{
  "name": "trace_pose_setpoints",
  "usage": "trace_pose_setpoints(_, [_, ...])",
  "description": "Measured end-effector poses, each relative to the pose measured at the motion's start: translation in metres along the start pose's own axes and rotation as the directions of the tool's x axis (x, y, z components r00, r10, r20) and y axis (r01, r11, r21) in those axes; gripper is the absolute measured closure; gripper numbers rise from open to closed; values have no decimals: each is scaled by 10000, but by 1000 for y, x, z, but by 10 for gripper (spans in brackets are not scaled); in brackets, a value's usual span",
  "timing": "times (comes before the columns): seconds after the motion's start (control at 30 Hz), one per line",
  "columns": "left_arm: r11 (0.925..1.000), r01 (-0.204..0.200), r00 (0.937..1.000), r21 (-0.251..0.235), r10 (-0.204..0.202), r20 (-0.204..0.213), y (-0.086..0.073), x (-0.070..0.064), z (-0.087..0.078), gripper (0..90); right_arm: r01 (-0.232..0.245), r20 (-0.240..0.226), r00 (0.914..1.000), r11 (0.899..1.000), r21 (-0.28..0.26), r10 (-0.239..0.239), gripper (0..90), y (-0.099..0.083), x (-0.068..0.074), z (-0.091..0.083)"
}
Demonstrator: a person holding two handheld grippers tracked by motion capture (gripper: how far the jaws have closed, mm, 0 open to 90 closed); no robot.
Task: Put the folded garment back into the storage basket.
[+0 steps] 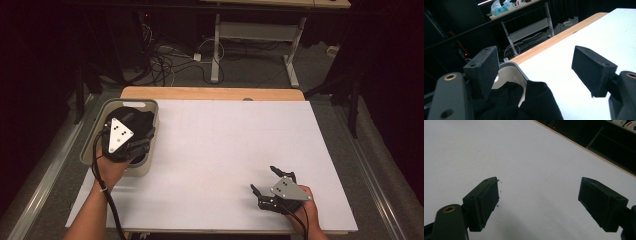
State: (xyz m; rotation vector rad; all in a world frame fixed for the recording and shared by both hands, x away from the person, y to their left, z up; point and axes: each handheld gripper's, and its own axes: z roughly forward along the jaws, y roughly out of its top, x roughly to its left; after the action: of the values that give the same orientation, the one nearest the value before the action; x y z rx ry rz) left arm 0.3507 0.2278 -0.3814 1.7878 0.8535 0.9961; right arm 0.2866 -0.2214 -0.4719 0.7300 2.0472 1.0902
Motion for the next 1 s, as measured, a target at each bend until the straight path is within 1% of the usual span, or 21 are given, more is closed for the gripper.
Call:
trace_pose_setpoints(0.13, [9999, -145, 9998, 7, 145, 107, 3, -4, 0, 214, 43, 88, 10000, 10000, 61, -44, 169, 0, 0, 1])
trace_pose_setpoints(0.2, [9999, -145, 9998, -20, 145, 97, 4, -5, 0, 215, -8, 79, 10000, 10000, 64, 7, 169, 0, 0, 1])
trace_pose_setpoints(0.33, [9998, -177, 9998, -107, 178, 126, 6, -9, -1, 215, 50, 85, 10000, 10000, 52, -51, 169, 0, 0, 1])
trace_pose_setpoints(0.47, [9994, -309, 9990, -137, 313, 316, 8, -13, -2, 216, 89, 165, 9998, 9999, 74, -90, 170, 0, 0, 0])
trace_pose_setpoints(0.53, [9993, -349, 9989, -167, 354, 314, 9, -15, -2, 216, 53, 183, 9998, 10000, 37, -53, 171, 0, 0, 0])
trace_pose_setpoints(0.87, [9976, -609, 9972, -339, 622, 414, 14, -22, -5, 215, 111, 175, 9998, 9999, 52, -112, 172, 0, 1, 0])
trace_pose_setpoints(1.0, [9973, -615, 9969, -396, 633, 467, 15, -24, -7, 215, 145, 115, 9998, 9999, 31, -146, 175, 0, 1, 0])
